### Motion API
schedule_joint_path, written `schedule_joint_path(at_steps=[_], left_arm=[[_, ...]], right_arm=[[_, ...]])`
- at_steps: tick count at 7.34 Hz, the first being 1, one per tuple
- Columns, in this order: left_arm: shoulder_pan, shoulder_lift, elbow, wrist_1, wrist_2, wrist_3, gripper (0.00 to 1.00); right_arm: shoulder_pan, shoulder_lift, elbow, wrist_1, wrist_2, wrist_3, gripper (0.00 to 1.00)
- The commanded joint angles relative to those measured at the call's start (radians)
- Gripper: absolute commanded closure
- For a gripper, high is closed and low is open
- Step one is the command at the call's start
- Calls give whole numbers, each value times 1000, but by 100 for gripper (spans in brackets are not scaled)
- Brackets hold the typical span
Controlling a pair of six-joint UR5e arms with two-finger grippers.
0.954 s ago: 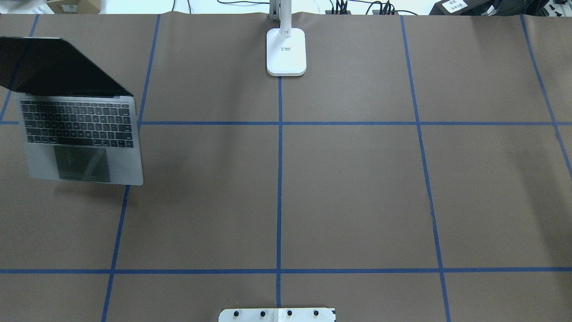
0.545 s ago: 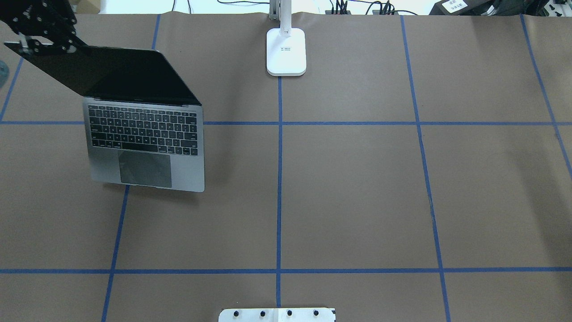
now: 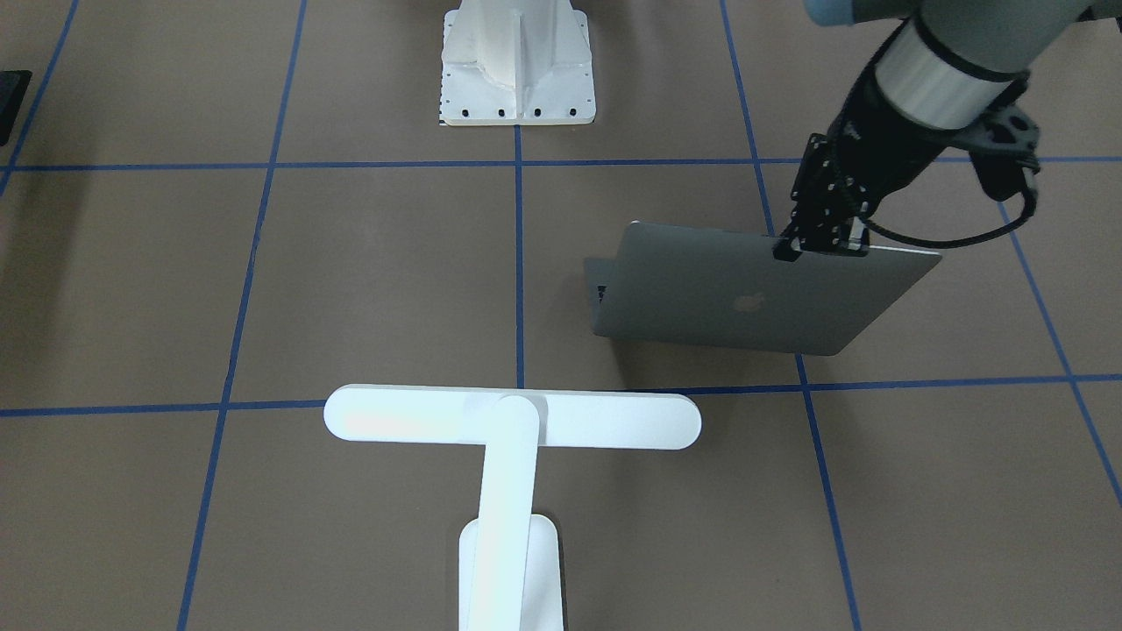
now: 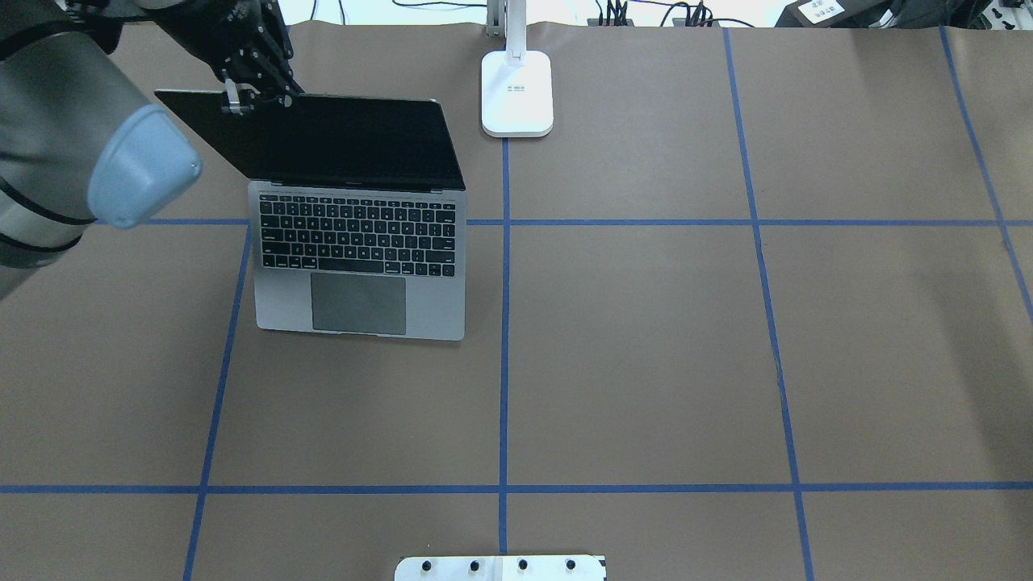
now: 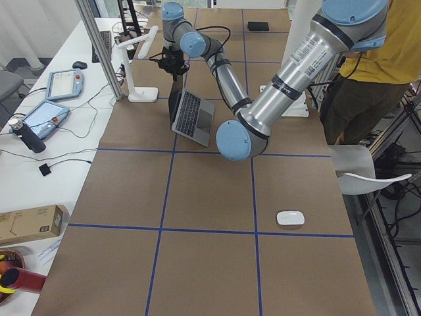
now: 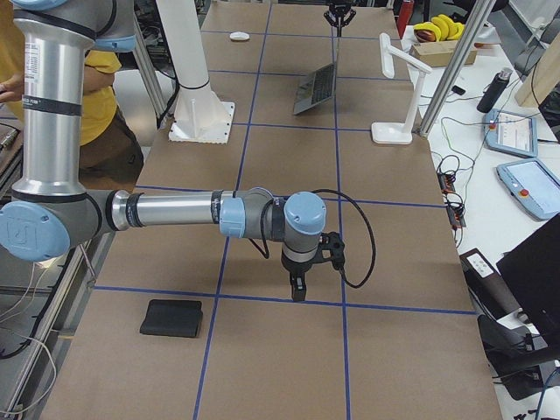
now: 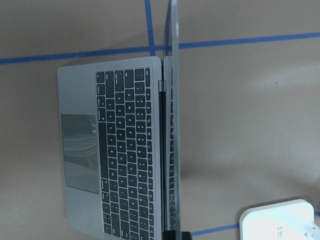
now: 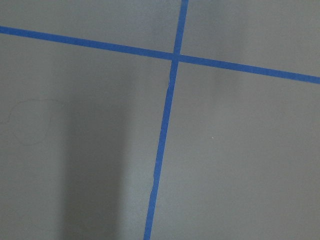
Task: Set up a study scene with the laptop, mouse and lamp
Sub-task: 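Lower the laptop with the left gripper in front of the white lamp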
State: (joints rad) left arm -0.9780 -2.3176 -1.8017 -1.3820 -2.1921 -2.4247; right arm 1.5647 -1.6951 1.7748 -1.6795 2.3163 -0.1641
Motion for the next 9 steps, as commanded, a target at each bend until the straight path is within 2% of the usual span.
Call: schedule_joint_path(at_steps=[1,3,6,9], left_arm=[[68,-83,125,-86,98,-106,100],[81,-117,185,-120,109,-126,100],[122,-154,321,-257,190,-191,100],[128,-146,346,-279,192,-188,100]], right_arm=[[0,0,0,1,0,0,0],[0,0,0,0,0,0,0],[0,0,0,0,0,0,0],[0,0,0,1,0,0,0]])
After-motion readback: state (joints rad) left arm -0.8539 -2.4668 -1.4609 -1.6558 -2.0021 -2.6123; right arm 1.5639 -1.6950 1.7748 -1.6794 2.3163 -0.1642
